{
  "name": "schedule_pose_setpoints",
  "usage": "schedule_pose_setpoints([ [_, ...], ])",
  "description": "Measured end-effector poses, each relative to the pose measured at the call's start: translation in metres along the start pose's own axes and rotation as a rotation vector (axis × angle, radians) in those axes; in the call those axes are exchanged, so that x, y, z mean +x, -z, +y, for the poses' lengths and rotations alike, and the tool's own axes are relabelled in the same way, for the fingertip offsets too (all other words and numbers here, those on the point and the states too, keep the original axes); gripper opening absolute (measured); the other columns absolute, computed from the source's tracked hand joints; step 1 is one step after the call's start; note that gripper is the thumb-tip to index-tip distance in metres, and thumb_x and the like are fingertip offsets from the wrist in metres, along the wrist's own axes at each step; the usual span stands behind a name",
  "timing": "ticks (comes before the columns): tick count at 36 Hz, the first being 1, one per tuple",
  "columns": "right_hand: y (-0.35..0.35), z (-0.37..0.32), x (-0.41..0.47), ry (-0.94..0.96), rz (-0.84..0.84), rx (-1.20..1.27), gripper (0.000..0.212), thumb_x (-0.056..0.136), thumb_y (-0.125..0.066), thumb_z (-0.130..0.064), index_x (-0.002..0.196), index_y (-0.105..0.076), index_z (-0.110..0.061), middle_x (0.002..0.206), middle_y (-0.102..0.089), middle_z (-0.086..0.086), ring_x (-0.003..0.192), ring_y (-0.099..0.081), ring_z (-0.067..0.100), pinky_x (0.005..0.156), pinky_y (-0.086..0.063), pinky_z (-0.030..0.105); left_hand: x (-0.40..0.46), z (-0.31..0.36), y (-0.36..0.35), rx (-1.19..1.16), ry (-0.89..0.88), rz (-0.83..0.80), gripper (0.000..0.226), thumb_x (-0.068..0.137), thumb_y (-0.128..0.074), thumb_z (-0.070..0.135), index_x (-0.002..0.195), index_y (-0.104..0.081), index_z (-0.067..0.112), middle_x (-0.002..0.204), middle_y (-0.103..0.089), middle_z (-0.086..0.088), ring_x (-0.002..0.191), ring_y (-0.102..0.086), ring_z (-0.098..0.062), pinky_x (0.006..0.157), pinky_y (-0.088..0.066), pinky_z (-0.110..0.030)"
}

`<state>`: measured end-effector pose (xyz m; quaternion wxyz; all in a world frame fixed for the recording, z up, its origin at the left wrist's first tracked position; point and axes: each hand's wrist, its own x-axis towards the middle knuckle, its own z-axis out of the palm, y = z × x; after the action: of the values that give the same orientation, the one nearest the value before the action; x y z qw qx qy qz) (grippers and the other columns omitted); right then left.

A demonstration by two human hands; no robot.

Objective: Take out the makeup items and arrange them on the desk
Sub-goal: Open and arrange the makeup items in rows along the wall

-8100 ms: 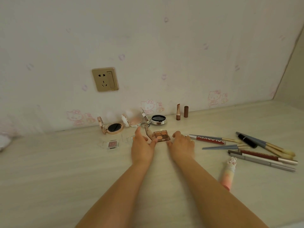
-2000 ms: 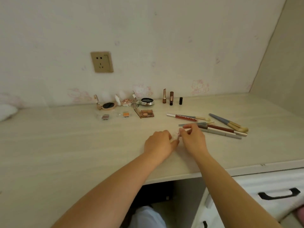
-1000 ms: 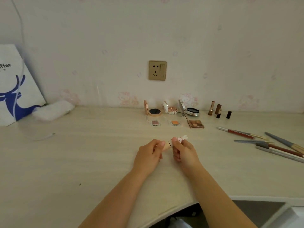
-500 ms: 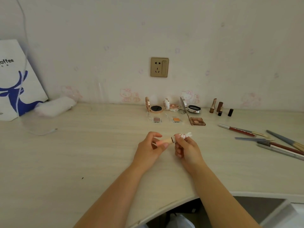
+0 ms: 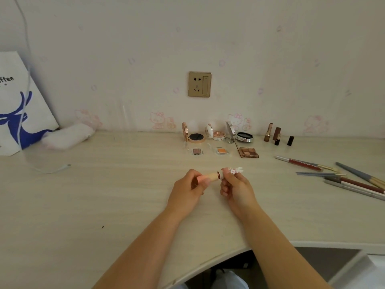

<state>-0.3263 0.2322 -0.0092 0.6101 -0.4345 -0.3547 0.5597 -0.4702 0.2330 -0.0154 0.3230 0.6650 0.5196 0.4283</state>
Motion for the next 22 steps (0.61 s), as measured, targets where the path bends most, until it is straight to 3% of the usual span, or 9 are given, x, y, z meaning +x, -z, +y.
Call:
schedule_pose_setpoints([
  [2,0.0,-0.001,-0.001,0.0,0.005,0.007,0.018,0.095,-0.049,-0.013,0.079,-0.055,-0.008,0.056,-0.038,0.004,0.049,-0.032,0.014,0.047,-0.028,0.025,0.0,0.0,0.0,-0.045,0.011,0.004,0.018,0.092,-0.053,0.038,0.087,-0.057,0.022,0.075,-0.063,0.007,0.067,-0.061,-0.005,0.068,-0.043,-0.023],
  [5,0.0,-0.001,-0.001,0.003,-0.009,0.015,0.018,0.095,-0.049,-0.013,0.079,-0.055,-0.008,0.057,-0.037,0.003,0.05,-0.032,0.013,0.047,-0.029,0.024,0.0,0.001,0.0,-0.065,0.003,0.008,0.012,0.088,-0.059,0.038,0.093,-0.056,0.028,0.081,-0.064,0.005,0.071,-0.061,-0.008,0.069,-0.046,-0.023],
  [11,-0.001,0.0,-0.002,0.016,-0.04,-0.049,0.013,0.095,-0.051,-0.013,0.084,-0.057,-0.01,0.06,-0.042,0.005,0.049,-0.038,0.013,0.053,-0.032,0.027,0.0,0.001,-0.001,0.025,-0.04,0.02,0.014,0.084,-0.067,0.027,0.093,-0.057,0.031,0.079,-0.061,0.015,0.072,-0.055,0.004,0.061,-0.038,-0.005],
  [16,0.003,-0.005,0.008,-0.007,0.045,0.088,0.008,0.094,-0.053,-0.021,0.102,-0.055,-0.018,0.087,-0.055,0.002,0.073,-0.053,0.016,0.063,-0.042,0.028,0.011,-0.003,0.003,0.071,-0.084,0.069,0.015,0.082,-0.07,0.023,0.096,-0.063,0.025,0.091,-0.064,0.008,0.081,-0.056,-0.004,0.07,-0.039,-0.009],
  [19,0.014,-0.009,0.017,0.113,0.086,-0.229,0.029,0.093,-0.055,-0.028,0.121,-0.047,-0.027,0.095,-0.055,-0.003,0.082,-0.058,0.014,0.068,-0.045,0.025,0.019,-0.01,0.01,0.106,-0.098,0.063,0.016,0.081,-0.071,0.023,0.096,-0.065,0.026,0.095,-0.064,0.007,0.086,-0.057,-0.008,0.078,-0.044,-0.022],
  [22,0.024,-0.012,0.025,0.28,-0.016,-0.693,0.026,0.092,-0.055,-0.03,0.118,-0.053,-0.033,0.097,-0.056,-0.008,0.083,-0.055,0.006,0.07,-0.042,0.016,0.025,-0.016,0.014,0.119,-0.102,0.053,0.015,0.081,-0.071,0.023,0.094,-0.065,0.028,0.094,-0.064,0.01,0.087,-0.057,-0.006,0.079,-0.044,-0.025],
])
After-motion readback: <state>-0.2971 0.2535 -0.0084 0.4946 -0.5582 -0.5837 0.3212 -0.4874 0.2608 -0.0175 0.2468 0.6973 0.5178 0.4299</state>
